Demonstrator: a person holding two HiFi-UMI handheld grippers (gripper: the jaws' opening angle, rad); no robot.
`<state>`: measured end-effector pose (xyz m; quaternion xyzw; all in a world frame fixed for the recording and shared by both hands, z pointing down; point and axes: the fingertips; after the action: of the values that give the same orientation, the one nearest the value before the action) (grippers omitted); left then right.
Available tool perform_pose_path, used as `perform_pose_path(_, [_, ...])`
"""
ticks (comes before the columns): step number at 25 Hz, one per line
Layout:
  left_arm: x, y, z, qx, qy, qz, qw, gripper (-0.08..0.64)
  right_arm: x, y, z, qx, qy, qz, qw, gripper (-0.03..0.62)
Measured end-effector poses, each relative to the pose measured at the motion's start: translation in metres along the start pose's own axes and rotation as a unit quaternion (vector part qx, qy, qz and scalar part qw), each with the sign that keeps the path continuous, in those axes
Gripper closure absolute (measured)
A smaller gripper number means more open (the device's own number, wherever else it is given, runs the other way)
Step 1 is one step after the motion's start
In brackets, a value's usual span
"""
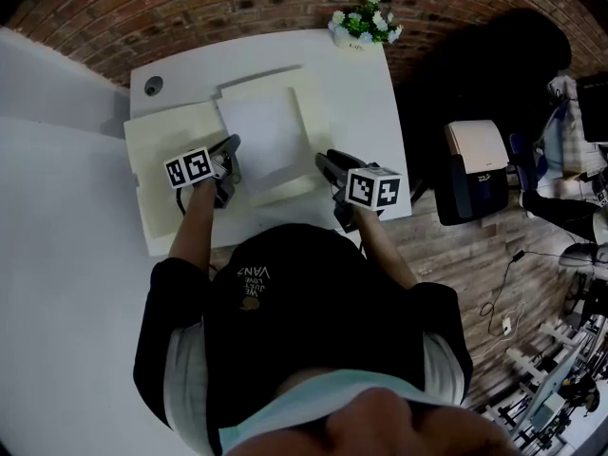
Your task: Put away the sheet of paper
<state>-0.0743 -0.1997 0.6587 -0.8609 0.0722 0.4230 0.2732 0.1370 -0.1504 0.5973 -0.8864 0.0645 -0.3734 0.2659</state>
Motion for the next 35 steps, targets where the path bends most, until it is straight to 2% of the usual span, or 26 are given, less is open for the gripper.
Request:
perform_pose_path(20, [0.012,-0.008,-0.031,-0.015,-0.007,0.004,0.9999,0.56,0.015,0.006,0.005,-0.009,0.006,0.002,1.0,0.451])
perform_pose_path(35, [0.017,-0.006,-0.042,-0.025,-0.009,-0.008,0.9996,0.56,0.014,0.004,0.005,-0.009,0.004,-0.001,1.0,0.451])
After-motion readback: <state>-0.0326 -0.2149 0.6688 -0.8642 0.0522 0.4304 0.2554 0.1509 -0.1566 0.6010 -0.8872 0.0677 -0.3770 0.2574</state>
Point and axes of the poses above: the fingertips, and each gripper's own axes: z backward along the fingers, x to its right, y out of its top, and after that the axes turned 5 degrees about -x, right-handed
